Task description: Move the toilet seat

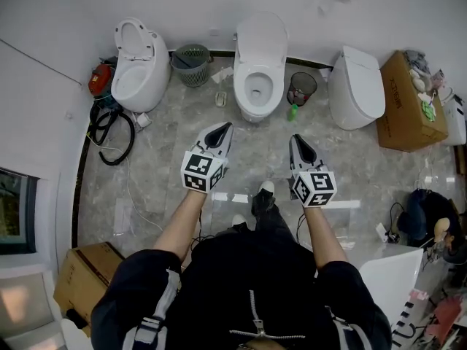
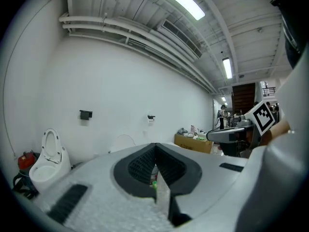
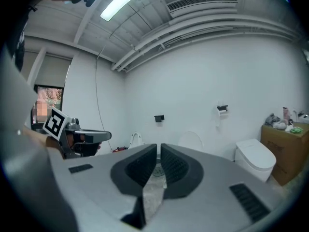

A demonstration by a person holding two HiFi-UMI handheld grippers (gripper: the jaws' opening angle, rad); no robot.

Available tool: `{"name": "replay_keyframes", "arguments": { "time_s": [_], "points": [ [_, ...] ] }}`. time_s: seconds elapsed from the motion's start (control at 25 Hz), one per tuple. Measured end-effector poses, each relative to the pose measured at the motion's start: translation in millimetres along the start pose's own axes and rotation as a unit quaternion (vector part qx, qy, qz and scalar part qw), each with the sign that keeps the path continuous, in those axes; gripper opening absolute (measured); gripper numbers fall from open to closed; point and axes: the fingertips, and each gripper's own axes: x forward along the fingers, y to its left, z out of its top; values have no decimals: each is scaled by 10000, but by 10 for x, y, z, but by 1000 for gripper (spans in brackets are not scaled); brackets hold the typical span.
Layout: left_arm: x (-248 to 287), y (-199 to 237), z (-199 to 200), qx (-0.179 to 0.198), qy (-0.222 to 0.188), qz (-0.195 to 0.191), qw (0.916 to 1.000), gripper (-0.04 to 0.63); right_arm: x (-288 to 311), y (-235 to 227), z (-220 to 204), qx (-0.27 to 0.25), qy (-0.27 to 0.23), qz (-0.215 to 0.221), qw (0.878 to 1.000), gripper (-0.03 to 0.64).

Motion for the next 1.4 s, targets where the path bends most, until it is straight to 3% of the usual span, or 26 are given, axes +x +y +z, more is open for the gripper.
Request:
{"name": "replay_keyframes", "arguments": {
  "time_s": [0.4, 1.08, 1.4],
  "points": [
    [544, 361, -48, -83, 131, 63, 9999, 5, 587, -325, -29, 147, 113, 52, 9998, 5],
    [2266, 1086, -4, -154, 481, 505, 9974, 5, 2211, -1617, 134, 436, 365, 416, 9975, 6],
    [2671, 1434, 63, -212, 525, 722, 9958, 5, 2783, -1787, 114, 584, 515, 686, 9946, 6]
  ]
}}
